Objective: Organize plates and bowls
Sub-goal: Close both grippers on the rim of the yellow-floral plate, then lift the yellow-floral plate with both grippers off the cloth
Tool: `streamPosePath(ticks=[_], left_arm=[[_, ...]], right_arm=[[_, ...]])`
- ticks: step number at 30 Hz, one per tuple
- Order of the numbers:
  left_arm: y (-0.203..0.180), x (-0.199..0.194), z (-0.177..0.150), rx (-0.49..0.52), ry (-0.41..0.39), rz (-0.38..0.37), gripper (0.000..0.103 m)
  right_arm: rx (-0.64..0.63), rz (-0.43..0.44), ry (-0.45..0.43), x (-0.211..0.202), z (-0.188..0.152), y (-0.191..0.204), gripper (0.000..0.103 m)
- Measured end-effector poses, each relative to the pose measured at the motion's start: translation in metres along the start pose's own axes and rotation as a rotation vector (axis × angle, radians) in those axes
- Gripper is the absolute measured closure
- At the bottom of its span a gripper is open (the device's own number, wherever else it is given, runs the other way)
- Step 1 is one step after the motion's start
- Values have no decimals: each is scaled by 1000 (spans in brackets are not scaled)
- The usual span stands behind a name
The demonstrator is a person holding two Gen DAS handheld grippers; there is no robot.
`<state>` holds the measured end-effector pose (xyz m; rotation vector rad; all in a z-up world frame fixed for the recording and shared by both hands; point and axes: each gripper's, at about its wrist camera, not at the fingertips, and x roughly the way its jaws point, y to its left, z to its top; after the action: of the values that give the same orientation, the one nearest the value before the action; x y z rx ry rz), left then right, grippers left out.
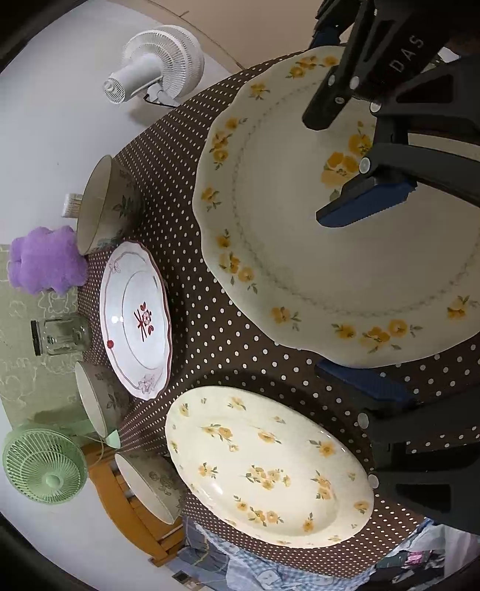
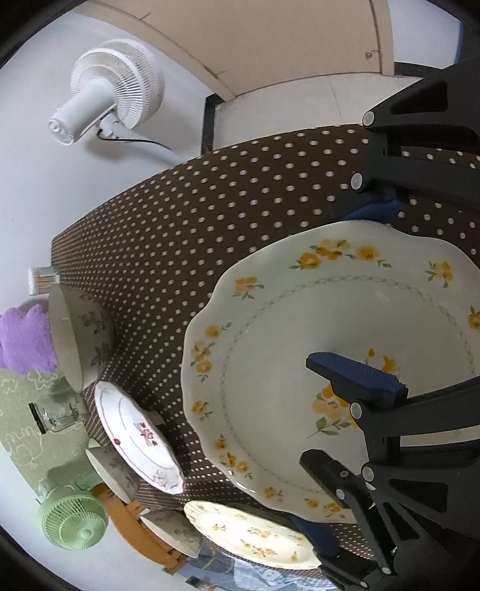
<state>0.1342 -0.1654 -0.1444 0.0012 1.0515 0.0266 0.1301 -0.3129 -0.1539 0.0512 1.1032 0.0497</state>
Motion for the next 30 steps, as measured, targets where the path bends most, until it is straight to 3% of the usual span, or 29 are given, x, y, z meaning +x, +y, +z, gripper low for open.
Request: streamPosePath(ticks=[22,25,27,30], left_arm=[[17,14,23,-24,24,43,29],[19,11,24,-27,22,33,27],[20,7,26,-28,9,34,25],[25,2,26,-26,8,28,12]], right_arm=[[-59,19,48,31,42,18,35],[-58,20,37,28,43,18,33],[-61,-4,15,22,44,19,26],[-35,-2,-2,14,46,18,22]])
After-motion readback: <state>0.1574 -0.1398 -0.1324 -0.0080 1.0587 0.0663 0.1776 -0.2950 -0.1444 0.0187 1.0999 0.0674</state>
